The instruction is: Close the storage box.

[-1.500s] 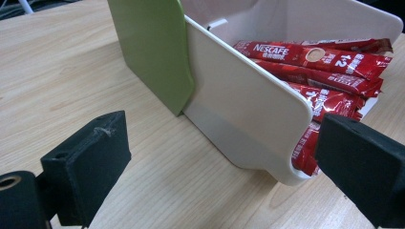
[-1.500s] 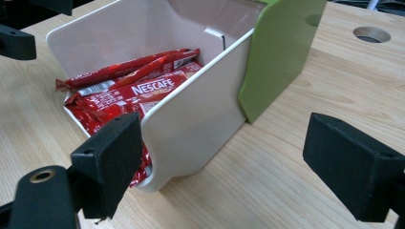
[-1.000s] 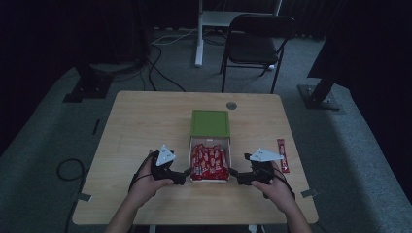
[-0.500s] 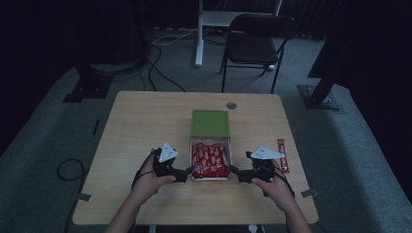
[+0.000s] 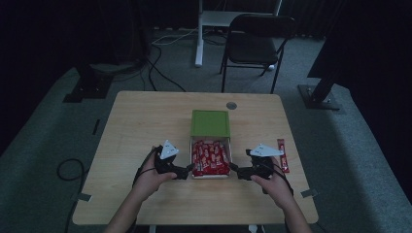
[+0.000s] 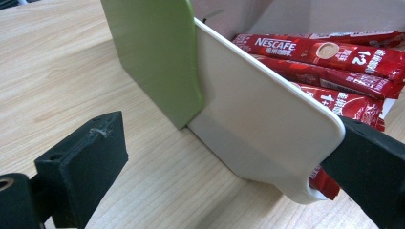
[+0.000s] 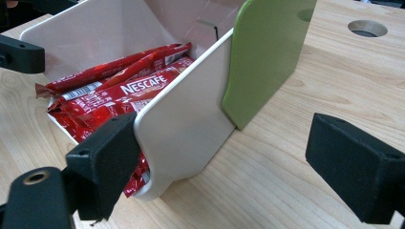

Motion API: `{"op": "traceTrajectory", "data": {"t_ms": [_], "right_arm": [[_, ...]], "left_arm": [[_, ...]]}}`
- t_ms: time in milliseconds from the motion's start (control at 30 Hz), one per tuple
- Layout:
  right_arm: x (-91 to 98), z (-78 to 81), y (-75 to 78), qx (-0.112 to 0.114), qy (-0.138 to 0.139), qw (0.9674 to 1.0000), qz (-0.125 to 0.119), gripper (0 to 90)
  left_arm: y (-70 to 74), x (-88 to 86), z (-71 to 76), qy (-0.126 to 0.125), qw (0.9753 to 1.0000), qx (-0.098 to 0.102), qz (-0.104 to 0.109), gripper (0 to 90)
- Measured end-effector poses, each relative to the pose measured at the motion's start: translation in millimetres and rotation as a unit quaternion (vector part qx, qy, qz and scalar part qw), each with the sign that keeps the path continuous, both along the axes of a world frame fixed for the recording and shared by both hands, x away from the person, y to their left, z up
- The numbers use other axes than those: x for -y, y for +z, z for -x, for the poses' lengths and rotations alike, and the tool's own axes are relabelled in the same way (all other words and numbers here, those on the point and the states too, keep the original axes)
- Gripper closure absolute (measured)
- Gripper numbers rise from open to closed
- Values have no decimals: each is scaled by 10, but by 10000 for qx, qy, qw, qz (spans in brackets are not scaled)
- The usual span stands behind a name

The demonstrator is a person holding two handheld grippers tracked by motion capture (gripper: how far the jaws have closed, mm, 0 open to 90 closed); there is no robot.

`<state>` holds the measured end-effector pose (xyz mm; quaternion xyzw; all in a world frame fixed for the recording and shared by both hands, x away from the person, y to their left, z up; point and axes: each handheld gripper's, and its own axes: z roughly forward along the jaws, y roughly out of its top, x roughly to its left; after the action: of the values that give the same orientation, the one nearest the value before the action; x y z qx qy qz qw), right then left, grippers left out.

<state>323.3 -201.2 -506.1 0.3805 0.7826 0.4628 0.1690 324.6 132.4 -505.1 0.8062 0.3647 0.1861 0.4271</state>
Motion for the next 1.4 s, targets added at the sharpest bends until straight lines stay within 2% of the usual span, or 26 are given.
{"op": "traceTrajectory", "data": {"t_ms": [1400], "right_arm": [[-28, -171, 23, -66, -278, 9995, -129, 112]], "left_arm": [[22, 45, -204, 159, 9999, 36, -34, 36]]}}
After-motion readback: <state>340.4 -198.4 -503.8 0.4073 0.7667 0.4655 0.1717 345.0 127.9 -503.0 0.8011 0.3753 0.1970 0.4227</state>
